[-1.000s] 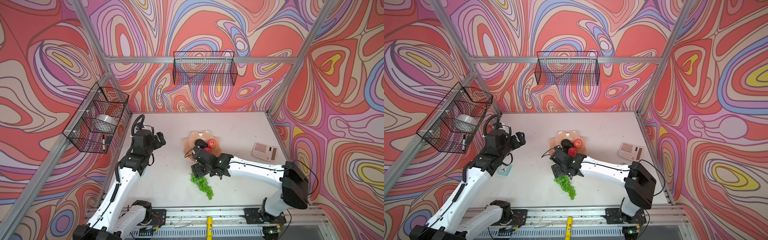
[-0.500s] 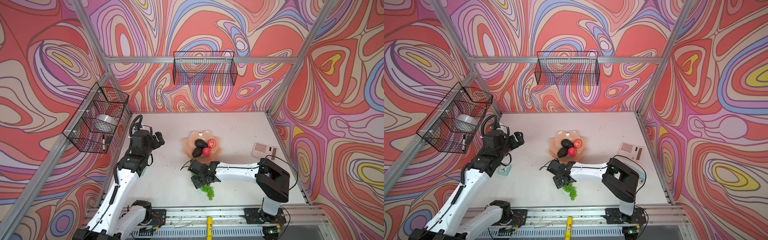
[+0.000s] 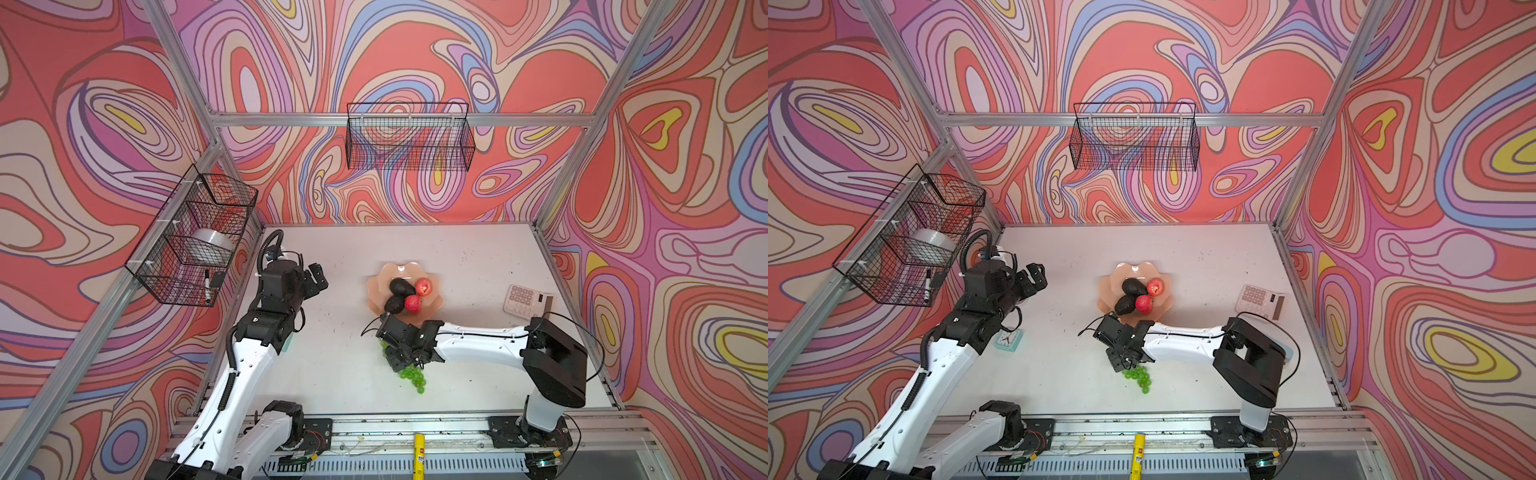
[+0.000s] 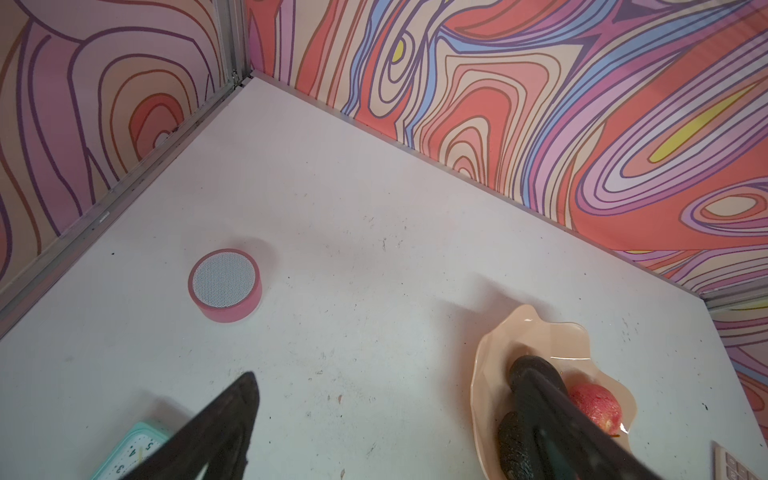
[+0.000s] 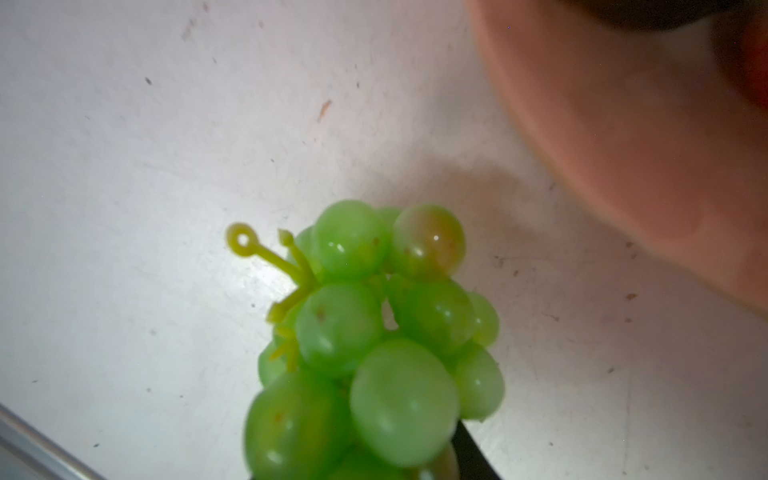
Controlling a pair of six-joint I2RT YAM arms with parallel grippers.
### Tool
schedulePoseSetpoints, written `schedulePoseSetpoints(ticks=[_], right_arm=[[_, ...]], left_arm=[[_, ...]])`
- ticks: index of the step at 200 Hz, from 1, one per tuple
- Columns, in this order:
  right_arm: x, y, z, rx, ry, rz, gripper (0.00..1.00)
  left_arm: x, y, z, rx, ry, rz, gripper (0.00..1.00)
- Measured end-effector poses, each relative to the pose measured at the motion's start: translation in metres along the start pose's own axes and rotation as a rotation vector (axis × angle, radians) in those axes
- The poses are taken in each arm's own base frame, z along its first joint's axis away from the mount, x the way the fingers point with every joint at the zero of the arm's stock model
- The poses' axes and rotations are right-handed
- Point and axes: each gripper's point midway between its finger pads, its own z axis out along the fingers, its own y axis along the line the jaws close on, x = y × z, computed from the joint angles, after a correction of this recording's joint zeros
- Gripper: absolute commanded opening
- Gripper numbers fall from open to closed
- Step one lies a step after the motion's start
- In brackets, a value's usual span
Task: Place and organize the fake fruits in the fruit bowl
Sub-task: 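Lift the grapes with the right gripper and lay them on top in the bowl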
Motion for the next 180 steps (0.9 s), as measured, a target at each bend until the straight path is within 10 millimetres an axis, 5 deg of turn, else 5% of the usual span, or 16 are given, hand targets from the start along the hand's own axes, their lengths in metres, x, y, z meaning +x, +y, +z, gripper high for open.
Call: schedulePoseSetpoints(ticks=[39,85,124,160,180], right_arm=[[-0.064,-0.008,-0.063,-0.059,-0.183,0.060,0.36],[-0.126,-0.054,-0.111,-0.056,-0.341,0.159,0.36],[-0.154,-0.076,-0.097,-0.041,-0.353,0.192,0.37],[-0.162,-0.087,-0.050,-0.024,-0.286,0.209,0.41],[-0.156,-0.093,-0.024,-0.009,-0.236,0.218,0.52]], left_arm=[[-0.001,0.001,-0.001,0.000,-0.004,-0.002,0.97],[-0.002,0.002,-0.002,-0.001,-0.009,-0.004,0.97],[-0.003,0.001,-0.003,0.002,-0.013,-0.005,0.97],[-0.003,0.003,-0.004,-0.004,-0.015,-0.008,0.97],[-0.003,0.004,-0.005,-0.001,-0.019,-0.009,0.97]])
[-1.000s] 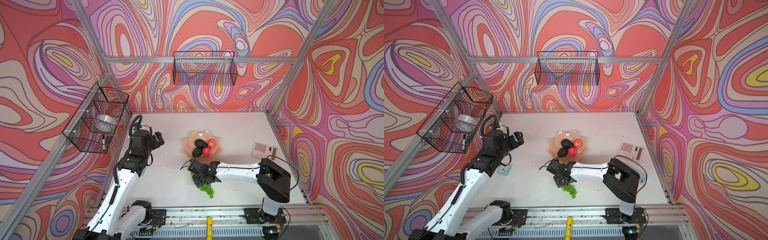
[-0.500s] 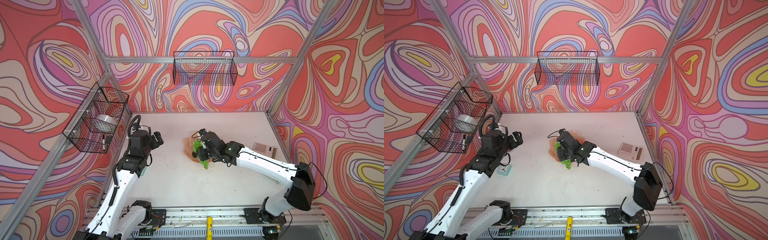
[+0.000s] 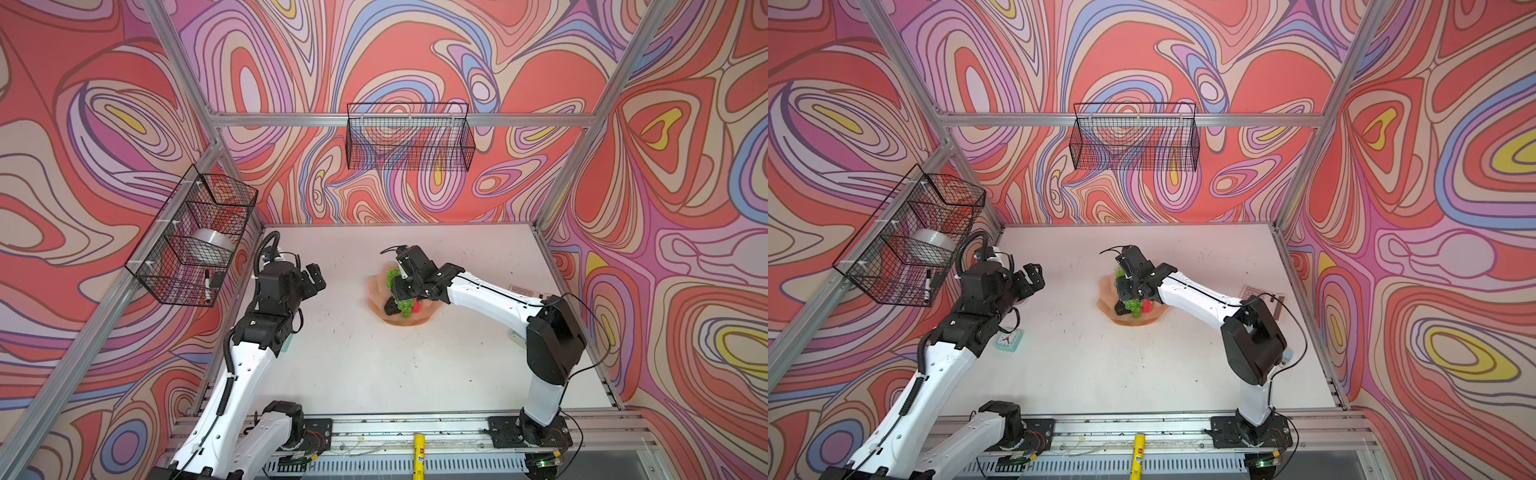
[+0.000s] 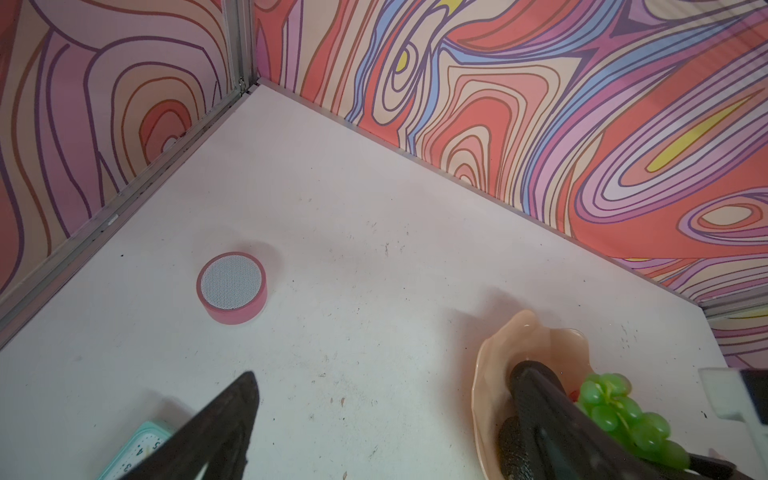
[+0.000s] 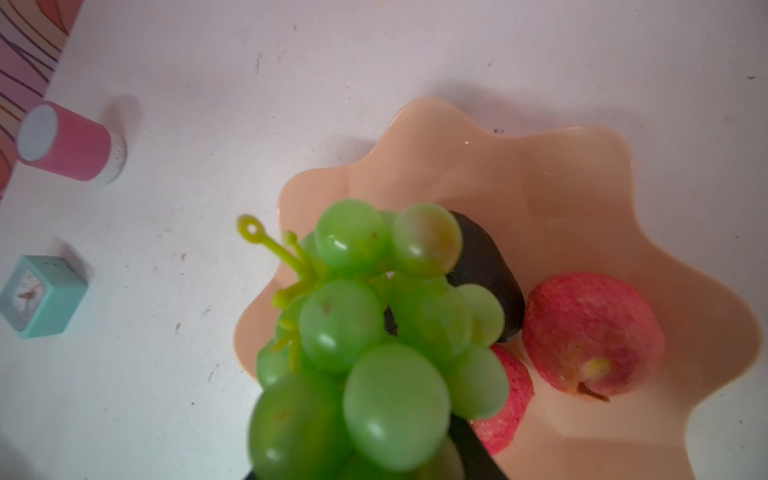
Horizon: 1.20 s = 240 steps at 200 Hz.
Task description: Place and organize the fake fruits in the fruit bowl
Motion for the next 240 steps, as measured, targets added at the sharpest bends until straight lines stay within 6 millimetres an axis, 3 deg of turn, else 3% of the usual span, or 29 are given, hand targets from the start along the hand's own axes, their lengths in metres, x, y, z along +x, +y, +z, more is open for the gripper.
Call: schedulePoseSetpoints(ticks=[39,98,124,151,169,191,203,223,240], right_arm=[[0.004,-0.014,0.017,0.024,0.028,0.020,0.81],[-0.027,-0.007,0.003,-0.007,-0.059,0.023,0.96],[-0.042,-0.003,-0.031,-0.029,-0.143,-0.012,0.98],[-0.066,-0.011,-0.112,-0.062,-0.327,-0.049,0.98],[-0.089,-0.046,-0.169,-0.027,-0.491,-0.032,0.98],[-0.091,-0.110,-0.203,0.098,-0.619,0.007,0.98],[-0.078,-0.150,-0.203,0.166,-0.636,0.039,0.98],[-0.046,-0.219,-0.185,0.281,-0.621,0.110,0.98],[-0.016,-0.256,-0.162,0.351,-0.589,0.144,0.98]], left_arm=[[0.000,0.001,-0.002,0.002,-0.003,-0.001,0.97],[0.001,0.000,-0.001,0.007,0.000,-0.002,0.97],[-0.004,0.000,-0.001,0.016,-0.029,0.014,1.00],[-0.005,0.007,0.005,0.014,-0.128,0.063,1.00],[0.004,0.016,0.014,0.001,-0.185,0.123,1.00],[0.021,0.035,0.024,-0.040,-0.249,0.215,1.00],[0.036,0.048,0.030,-0.074,-0.263,0.270,1.00],[0.057,0.063,0.040,-0.122,-0.236,0.345,1.00],[0.064,0.069,0.049,-0.152,-0.219,0.385,1.00]])
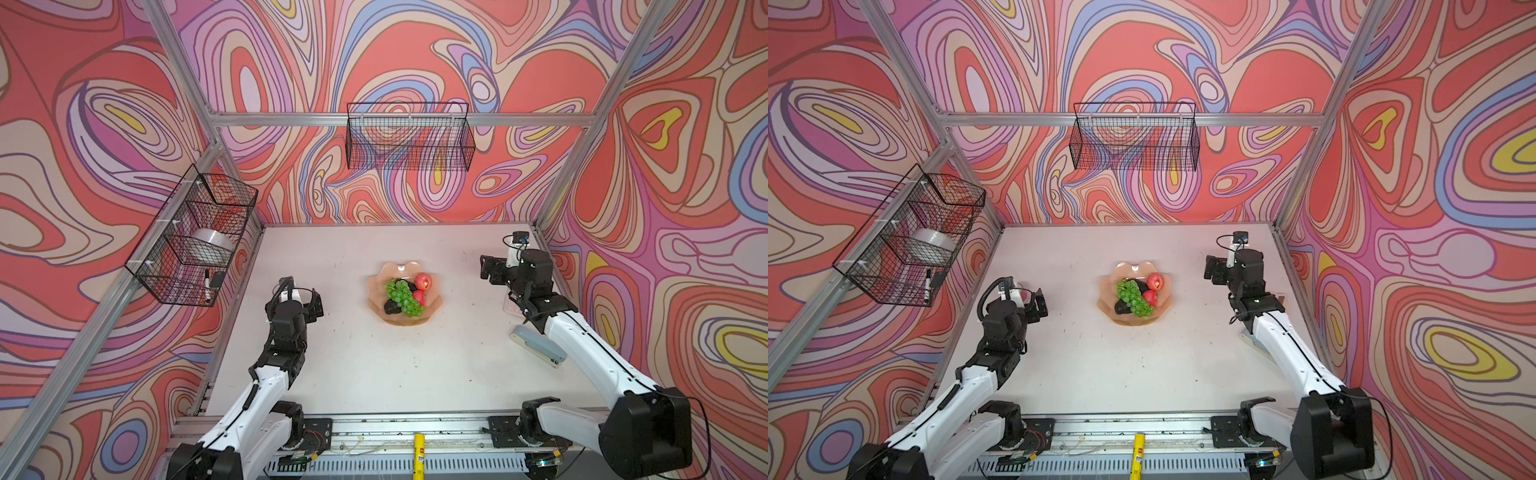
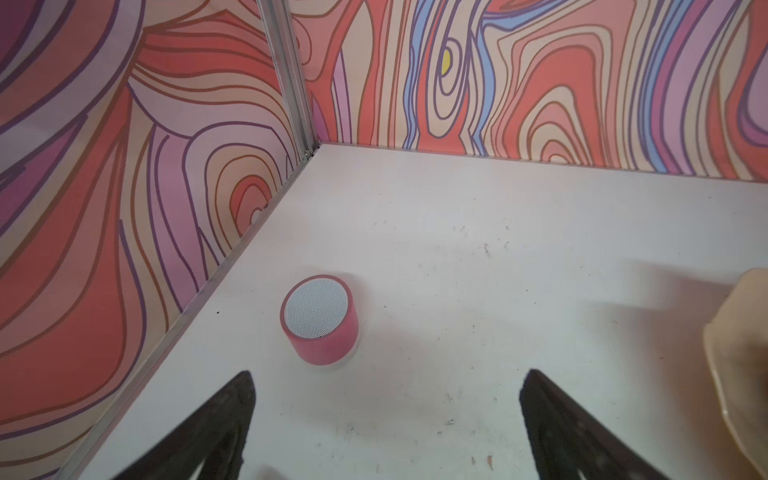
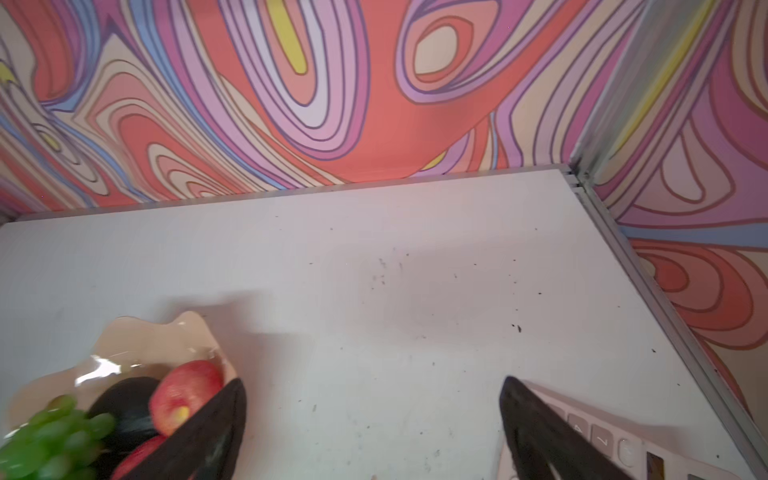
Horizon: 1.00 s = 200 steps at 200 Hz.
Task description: Place and organize the fake fruits in the fruit bowl
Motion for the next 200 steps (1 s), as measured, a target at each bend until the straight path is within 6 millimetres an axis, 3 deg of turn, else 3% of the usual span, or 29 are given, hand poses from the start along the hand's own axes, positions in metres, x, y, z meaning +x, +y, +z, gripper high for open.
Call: schedulePoseSetpoints(ticks=[30,56,93,128,161,200], right_arm=[[0.062,-0.025,0.027,0.052,0.052,-0.006,0.98],[0.093,-0.035,0.042,0.082,0.051,-0.029,0.98],[0.098,-0.041,0.059,0.104,-0.026,-0.060,0.98],[0.095,-0.044,0.061,0.096,-0.110,-0.079,0.98],[0.100,-0.045,0.066,0.091,-0.149,-0.089,0.98],[0.097,-0.045,0.065,0.088,-0.179,-0.091,0.98]], left_arm=[[0.021,0.001,0.009,-0.017,0.033,0.049,1.00],[0.040,-0.002,0.019,-0.018,0.072,0.078,1.00],[0.055,-0.004,0.036,-0.016,0.091,0.095,1.00],[0.057,-0.008,0.052,-0.010,0.068,0.082,1.00],[0.071,-0.012,0.064,-0.005,0.088,0.094,1.00],[0.056,-0.015,0.069,0.000,0.050,0.080,1.00]])
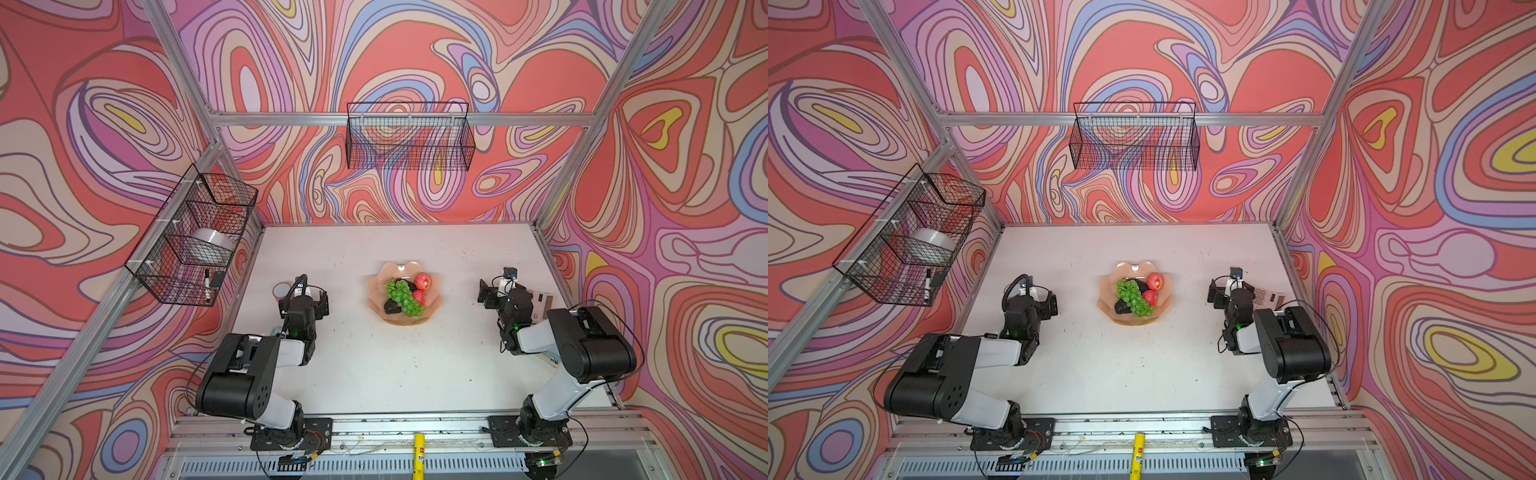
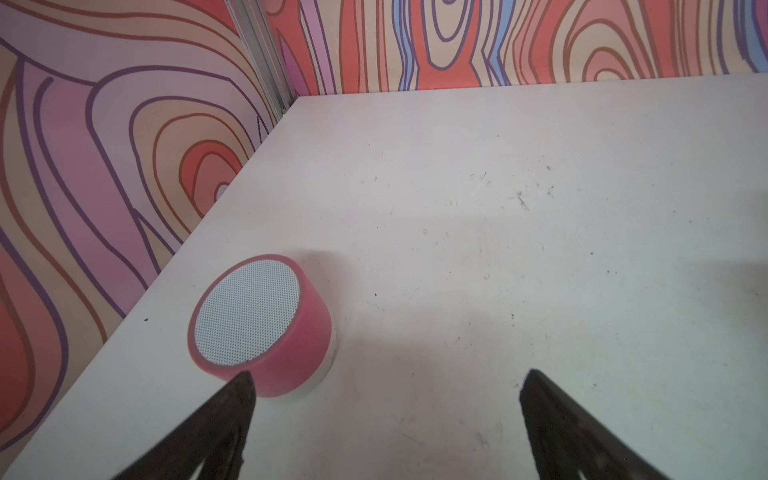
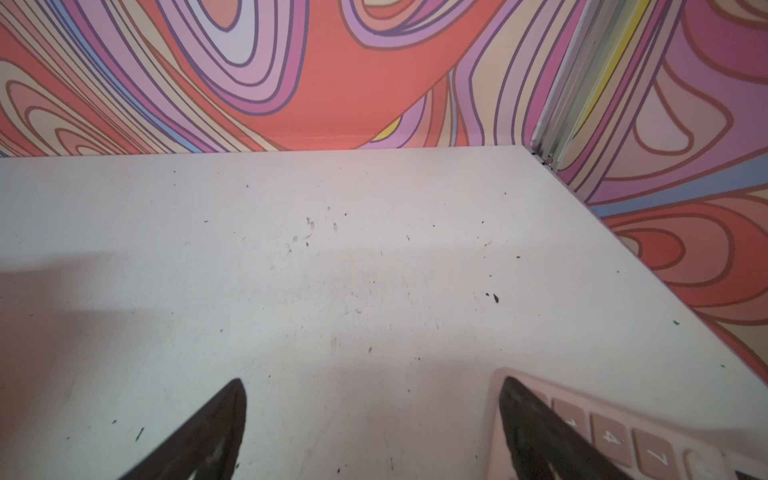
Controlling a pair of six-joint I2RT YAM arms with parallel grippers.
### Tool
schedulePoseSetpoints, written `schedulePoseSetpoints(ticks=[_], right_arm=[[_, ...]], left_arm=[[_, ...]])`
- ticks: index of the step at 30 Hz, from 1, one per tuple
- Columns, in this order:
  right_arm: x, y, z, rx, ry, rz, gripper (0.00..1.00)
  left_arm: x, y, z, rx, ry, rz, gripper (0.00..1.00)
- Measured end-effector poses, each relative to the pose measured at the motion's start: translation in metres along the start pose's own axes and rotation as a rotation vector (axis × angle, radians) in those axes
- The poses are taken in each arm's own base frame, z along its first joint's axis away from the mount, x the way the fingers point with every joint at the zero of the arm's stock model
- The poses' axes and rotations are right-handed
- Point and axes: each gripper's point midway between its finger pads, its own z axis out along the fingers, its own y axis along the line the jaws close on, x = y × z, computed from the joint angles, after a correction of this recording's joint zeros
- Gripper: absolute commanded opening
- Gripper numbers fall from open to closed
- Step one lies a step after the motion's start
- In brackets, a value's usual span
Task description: Place and organize the fake fruits in the fruit bowl
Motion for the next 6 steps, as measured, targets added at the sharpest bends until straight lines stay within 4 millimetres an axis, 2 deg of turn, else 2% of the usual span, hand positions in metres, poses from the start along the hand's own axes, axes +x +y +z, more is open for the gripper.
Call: schedulePoseSetpoints(ticks=[6], right_arm=[[-0.0050,0.0000,-0.0001,0.000,-0.021,-0.001,0.98]], left_arm=[[-0.0041,-0.0004,0.0009,0.002,-0.010,-0.005,1.00]])
